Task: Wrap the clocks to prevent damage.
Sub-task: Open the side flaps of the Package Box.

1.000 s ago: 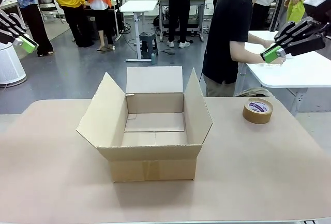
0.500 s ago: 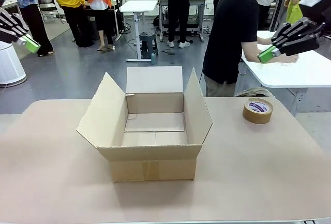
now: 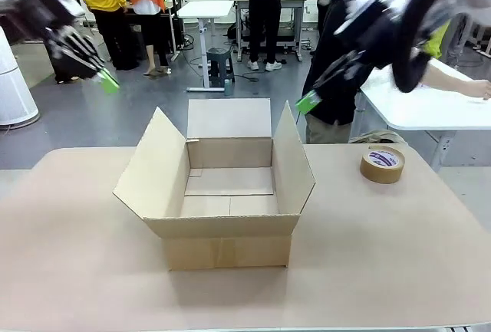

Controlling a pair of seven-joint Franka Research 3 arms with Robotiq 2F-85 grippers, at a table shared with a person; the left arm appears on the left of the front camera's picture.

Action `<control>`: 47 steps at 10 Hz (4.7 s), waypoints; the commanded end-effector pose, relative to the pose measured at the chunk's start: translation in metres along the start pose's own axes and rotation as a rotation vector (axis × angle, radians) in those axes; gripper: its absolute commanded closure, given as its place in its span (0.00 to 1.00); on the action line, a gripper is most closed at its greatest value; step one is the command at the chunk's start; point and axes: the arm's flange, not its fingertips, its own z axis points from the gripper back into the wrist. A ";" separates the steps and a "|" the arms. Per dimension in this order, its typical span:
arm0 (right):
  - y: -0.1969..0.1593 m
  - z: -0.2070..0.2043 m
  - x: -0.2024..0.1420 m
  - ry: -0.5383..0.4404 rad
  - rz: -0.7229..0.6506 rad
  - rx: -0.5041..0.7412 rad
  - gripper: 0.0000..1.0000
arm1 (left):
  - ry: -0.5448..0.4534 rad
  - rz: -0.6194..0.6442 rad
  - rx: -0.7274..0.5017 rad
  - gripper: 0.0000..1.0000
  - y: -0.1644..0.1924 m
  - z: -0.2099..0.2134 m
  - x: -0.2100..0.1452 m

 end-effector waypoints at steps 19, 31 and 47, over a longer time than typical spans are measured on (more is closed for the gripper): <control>-0.009 -0.101 0.036 0.417 -0.599 -0.419 0.99 | 0.531 0.808 0.440 1.00 0.006 -0.145 0.067; -0.068 -0.106 -0.044 0.458 -0.714 -0.535 0.99 | 0.438 0.985 0.436 1.00 0.065 -0.163 -0.005; -0.084 -0.167 -0.096 0.405 -0.708 -0.492 0.99 | 0.372 1.120 0.320 1.00 0.076 -0.208 -0.058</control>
